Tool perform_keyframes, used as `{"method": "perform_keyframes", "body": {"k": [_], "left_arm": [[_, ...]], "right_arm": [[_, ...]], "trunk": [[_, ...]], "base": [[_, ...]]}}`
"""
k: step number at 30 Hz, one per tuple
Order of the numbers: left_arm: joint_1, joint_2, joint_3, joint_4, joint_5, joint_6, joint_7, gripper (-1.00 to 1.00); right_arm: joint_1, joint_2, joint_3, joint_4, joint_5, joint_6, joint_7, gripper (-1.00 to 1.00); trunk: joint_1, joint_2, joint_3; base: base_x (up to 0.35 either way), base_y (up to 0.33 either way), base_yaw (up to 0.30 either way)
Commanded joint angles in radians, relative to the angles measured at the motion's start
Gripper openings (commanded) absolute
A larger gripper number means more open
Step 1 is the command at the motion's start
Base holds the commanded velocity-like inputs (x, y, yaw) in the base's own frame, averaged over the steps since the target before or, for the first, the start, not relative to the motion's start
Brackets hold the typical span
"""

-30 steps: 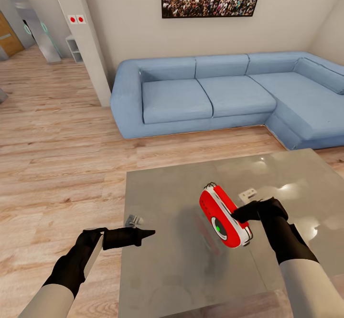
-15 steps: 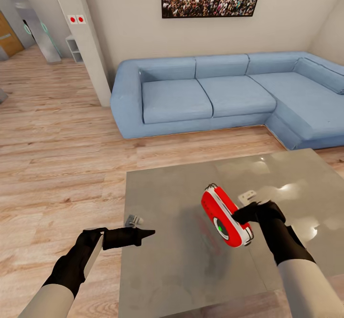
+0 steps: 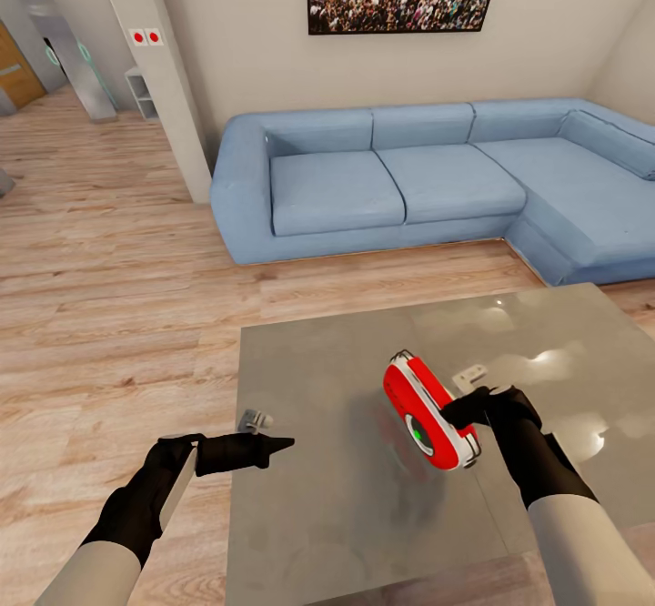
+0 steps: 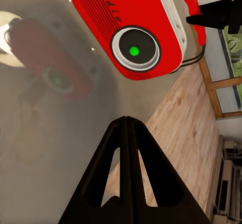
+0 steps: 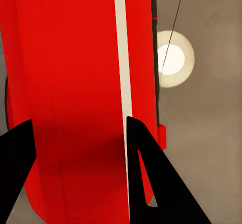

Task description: Turn on the radio receiver that's on the table in the living room.

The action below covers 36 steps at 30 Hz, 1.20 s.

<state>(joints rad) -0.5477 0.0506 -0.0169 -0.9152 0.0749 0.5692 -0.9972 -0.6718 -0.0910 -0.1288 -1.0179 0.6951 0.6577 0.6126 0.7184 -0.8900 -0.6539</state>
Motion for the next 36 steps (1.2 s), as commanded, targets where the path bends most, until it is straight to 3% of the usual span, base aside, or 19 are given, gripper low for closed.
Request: {"method": "perform_keyframes", "body": {"k": [1,36], "left_arm": [[0.000,0.000,0.000,0.000,0.000,0.000,0.000,-1.00],[0.000,0.000,0.000,0.000,0.000,0.000,0.000,-1.00]], "right_arm": [[0.000,0.000,0.000,0.000,-0.003,-0.002,0.000,-1.00],[0.000,0.000,-0.004,0.073,-0.029,-0.062,-0.002,-1.00]], "trunk": [[0.000,0.000,0.000],[0.000,0.000,0.000]], "base": [[0.000,0.000,0.000],[0.000,0.000,0.000]]}}
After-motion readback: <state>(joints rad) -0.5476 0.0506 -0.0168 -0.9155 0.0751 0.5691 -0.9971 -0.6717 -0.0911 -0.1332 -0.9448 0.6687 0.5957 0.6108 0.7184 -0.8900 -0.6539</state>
